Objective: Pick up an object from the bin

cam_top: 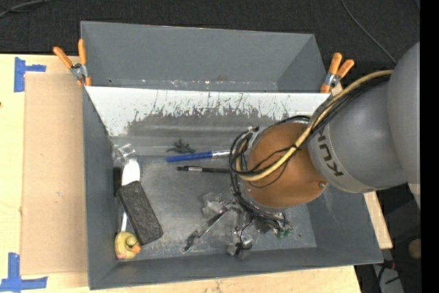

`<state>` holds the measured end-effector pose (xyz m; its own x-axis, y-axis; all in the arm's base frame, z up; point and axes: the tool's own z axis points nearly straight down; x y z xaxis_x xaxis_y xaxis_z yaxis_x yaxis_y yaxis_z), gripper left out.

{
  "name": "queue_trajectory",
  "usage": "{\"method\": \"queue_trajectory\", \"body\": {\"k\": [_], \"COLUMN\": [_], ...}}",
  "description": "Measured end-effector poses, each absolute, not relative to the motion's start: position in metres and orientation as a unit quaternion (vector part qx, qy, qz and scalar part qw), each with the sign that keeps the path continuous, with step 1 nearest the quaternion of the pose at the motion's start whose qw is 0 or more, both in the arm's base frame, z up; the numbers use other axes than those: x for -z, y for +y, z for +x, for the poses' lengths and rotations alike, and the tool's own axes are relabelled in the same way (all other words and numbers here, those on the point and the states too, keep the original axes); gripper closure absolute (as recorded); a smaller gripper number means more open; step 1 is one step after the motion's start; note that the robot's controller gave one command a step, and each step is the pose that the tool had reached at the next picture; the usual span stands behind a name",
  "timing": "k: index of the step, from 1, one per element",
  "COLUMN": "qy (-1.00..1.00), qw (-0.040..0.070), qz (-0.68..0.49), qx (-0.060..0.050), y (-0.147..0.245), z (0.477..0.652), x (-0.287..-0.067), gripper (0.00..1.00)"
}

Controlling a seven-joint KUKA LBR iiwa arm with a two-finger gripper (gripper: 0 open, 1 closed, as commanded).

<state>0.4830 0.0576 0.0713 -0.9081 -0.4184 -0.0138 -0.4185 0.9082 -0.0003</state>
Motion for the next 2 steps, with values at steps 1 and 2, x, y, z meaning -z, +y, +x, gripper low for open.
{"method": "queue_trajectory", "body": {"k": [1,2], "qy": [0.975,0.949], "qw": [0.009,0.004], "qz": [-0.221,-0.316], "qx": [-0.001,-0.002], "y": [0.0634,0.0551], "z": [0.5265,0.5264], "x": [-0.0700,-0.0701], "gripper": [0.00,1.00]}}
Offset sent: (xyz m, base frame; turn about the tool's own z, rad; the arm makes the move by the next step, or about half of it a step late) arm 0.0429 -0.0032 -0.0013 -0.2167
